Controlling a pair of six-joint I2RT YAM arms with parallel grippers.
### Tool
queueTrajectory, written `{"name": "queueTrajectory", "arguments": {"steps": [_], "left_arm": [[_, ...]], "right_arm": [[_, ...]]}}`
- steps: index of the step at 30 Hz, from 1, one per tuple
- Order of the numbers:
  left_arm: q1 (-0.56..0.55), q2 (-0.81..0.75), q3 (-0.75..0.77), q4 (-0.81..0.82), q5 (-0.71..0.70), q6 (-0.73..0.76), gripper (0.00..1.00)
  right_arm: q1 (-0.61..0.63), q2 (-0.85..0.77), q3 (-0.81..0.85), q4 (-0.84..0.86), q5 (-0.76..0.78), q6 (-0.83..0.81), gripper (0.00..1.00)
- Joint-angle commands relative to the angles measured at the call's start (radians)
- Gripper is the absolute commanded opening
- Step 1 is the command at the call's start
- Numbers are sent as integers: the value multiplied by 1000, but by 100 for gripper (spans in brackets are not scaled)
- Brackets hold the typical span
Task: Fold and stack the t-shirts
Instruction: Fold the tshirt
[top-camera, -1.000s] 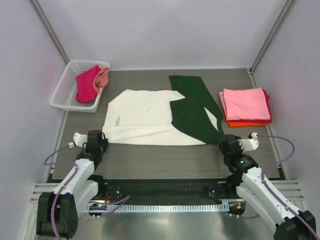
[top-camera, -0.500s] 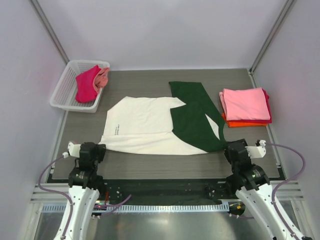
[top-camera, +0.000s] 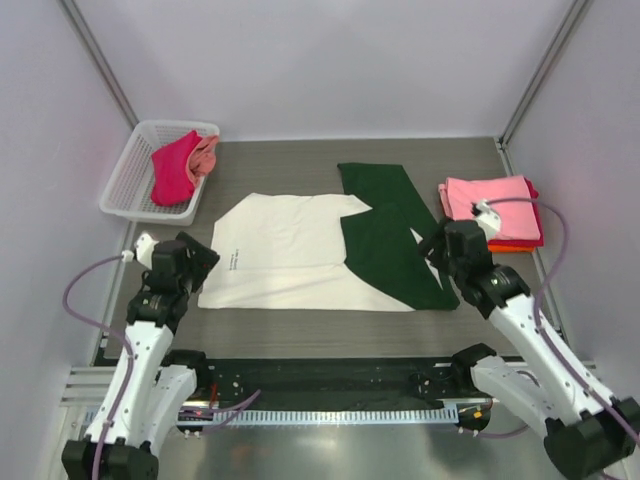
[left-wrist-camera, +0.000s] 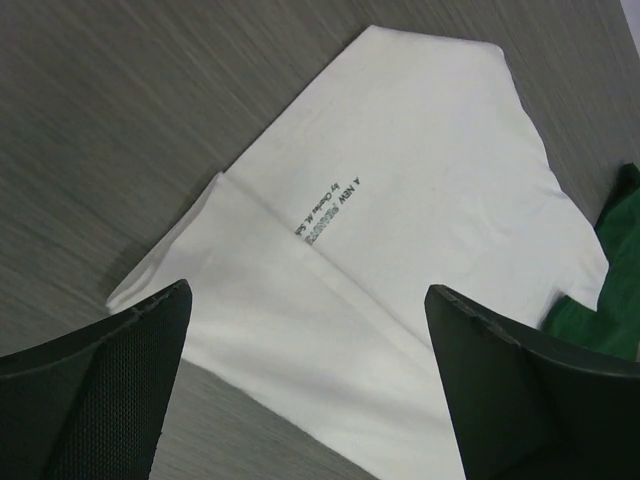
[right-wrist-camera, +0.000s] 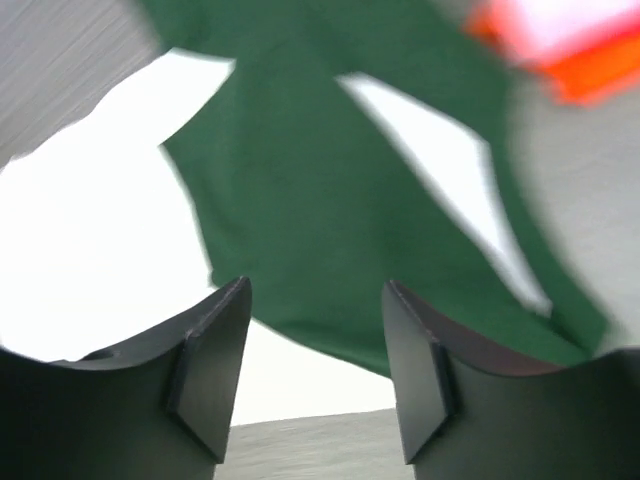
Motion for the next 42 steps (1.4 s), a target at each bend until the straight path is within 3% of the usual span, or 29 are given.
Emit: {"name": "queueTrajectory", "arguments": {"steps": [1, 4, 7, 11, 17, 21, 27, 34, 42], "left_arm": [[2, 166, 65, 198, 59, 143, 99], [2, 332, 96, 324, 87, 165, 98], [4, 512, 136, 430, 79, 160, 97], [7, 701, 202, 526, 55, 166, 91], [8, 838, 205, 773, 42, 212, 87], [8, 931, 254, 781, 18, 264, 87], [13, 980, 271, 840, 3, 284, 87], [24, 1036, 285, 890, -28, 273, 84], [31, 1134, 383, 834, 33, 264, 84]], "right_arm": [[0, 146, 68, 289, -371, -170, 59], [6, 297, 63, 536, -604, -114, 45], [59, 471, 136, 666, -652, -80, 31], [153, 707, 282, 730, -687, -80, 21], [242, 1062, 515, 841, -790, -77, 10], [265, 1249, 644, 910, -856, -28, 3], [322, 1436, 766, 898, -872, -17, 1], [354, 1519, 853, 791, -830, -26, 1], [362, 1522, 772, 807, -789, 31, 1]]}}
